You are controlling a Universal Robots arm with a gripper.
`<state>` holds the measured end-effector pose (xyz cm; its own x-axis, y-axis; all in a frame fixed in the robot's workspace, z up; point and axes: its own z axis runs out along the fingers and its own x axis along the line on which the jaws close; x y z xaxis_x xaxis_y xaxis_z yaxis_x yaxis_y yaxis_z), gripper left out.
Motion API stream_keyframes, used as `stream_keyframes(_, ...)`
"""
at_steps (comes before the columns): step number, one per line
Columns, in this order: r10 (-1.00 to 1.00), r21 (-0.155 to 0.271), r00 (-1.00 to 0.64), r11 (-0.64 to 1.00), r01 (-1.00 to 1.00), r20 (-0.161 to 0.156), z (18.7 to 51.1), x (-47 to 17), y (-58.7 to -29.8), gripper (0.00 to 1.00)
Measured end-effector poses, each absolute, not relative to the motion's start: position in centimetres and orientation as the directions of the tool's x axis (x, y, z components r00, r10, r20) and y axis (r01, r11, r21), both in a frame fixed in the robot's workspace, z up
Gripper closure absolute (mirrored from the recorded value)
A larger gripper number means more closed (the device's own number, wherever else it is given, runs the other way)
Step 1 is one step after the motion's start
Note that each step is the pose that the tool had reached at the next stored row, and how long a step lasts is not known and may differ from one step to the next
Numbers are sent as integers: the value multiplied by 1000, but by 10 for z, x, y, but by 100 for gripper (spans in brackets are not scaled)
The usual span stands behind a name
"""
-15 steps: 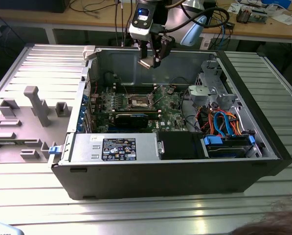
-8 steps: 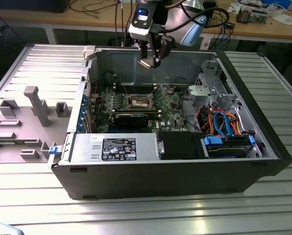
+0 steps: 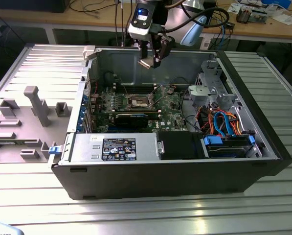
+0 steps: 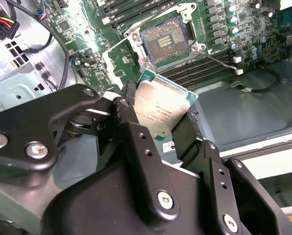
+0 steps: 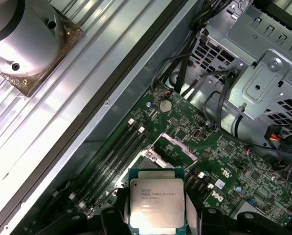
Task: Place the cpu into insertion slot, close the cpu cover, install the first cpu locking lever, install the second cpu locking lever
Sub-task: 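Place the cpu into insertion slot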
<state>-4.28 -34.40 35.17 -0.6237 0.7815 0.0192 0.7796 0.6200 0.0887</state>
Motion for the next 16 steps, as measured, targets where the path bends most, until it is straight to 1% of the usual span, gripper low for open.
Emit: stream_keyframes(16,796,89,-605,602,794,19,352,-43,-344,46)
